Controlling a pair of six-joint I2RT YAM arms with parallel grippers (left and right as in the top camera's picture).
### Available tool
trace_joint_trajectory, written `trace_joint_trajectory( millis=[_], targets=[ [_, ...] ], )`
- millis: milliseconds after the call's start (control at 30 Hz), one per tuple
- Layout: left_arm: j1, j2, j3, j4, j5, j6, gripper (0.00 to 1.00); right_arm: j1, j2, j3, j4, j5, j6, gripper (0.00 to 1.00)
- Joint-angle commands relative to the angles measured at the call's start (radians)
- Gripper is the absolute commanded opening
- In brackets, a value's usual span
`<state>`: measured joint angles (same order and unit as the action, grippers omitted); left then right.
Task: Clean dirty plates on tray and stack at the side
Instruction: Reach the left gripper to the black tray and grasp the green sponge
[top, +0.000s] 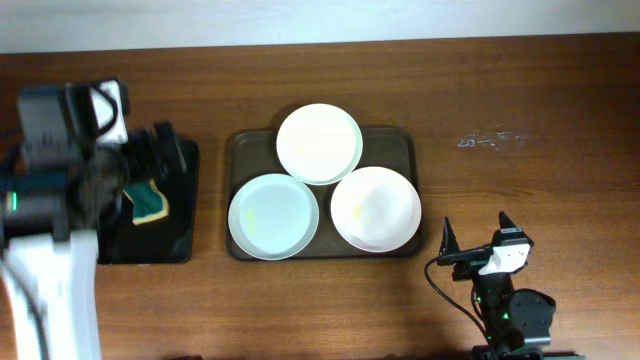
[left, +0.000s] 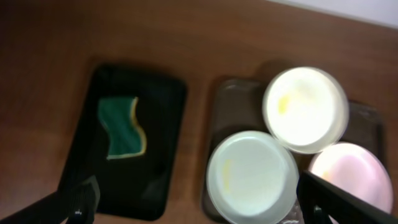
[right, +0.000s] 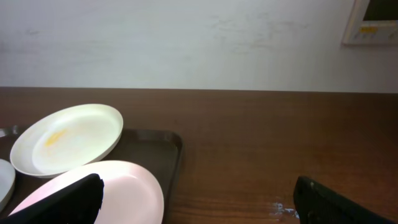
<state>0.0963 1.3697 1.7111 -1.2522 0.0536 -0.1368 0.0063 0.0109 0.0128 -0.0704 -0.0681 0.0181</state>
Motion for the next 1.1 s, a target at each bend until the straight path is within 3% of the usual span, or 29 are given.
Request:
trace_joint_trajectory(
  millis=[0,167,533,600,700,733,767,800,833,867,933,967,1067],
  targets=[
    [0.102,0.180,0.051,-0.022,-0.066,-0.020,1.00,0.007,-0.007,-0.007,-0.003,0.001,-0.003,0.98],
    [0.247,0.450,0.051,-0.106,-0.049,-0.035,0.99,0.007,-0.007,-0.007,-0.003,0.001,-0.003,0.98],
    [0.254,0.890,0.050,-0.011,-0.052,-0.027,0.98,0.006,-0.007,-0.007,-0.003,0.001,-0.003,0.98],
    [0.253,0.912,0.048,0.014,-0.051,-0.027,0.84,0.007,-0.007,-0.007,-0.003,0.001,-0.003,0.98],
    [0.253,0.921,0.025,0.056,-0.051,-0.027,0.49,0.007,-0.007,-0.007,-0.003,0.001,-0.003,0.98],
    [0.254,0.921,0.025,0.056,-0.051,-0.027,0.50,0.006,-0.007,-0.007,-0.003,0.001,-0.003,0.98],
    [0.253,0.921,0.025,0.056,-0.051,-0.027,0.79,0.007,-0.007,-0.007,-0.003,0.001,-0.003,0.98],
    [0.254,0.921,0.025,0.063,-0.051,-0.027,0.95,0.007,-0.007,-0.007,-0.003,0.001,-0.003,0.98],
    [0.254,0.921,0.025,0.079,-0.053,-0.027,0.99,0.007,-0.007,-0.007,-0.003,0.001,-0.003,0.98],
    [0.254,0.921,0.025,0.083,-0.055,-0.027,0.88,0.007,-0.007,-0.007,-0.003,0.001,-0.003,0.98],
    [0.253,0.921,0.025,0.093,-0.054,-0.027,0.24,0.007,-0.007,-0.007,-0.003,0.001,-0.003,0.98],
    [0.254,0.921,0.026,0.093,-0.055,-0.027,0.00,0.007,-0.007,-0.007,-0.003,0.001,-0.003,0.98],
    [0.260,0.917,0.101,0.019,-0.053,-0.027,0.00,0.007,-0.007,-0.007,-0.003,0.001,-0.003,0.98]
  ],
)
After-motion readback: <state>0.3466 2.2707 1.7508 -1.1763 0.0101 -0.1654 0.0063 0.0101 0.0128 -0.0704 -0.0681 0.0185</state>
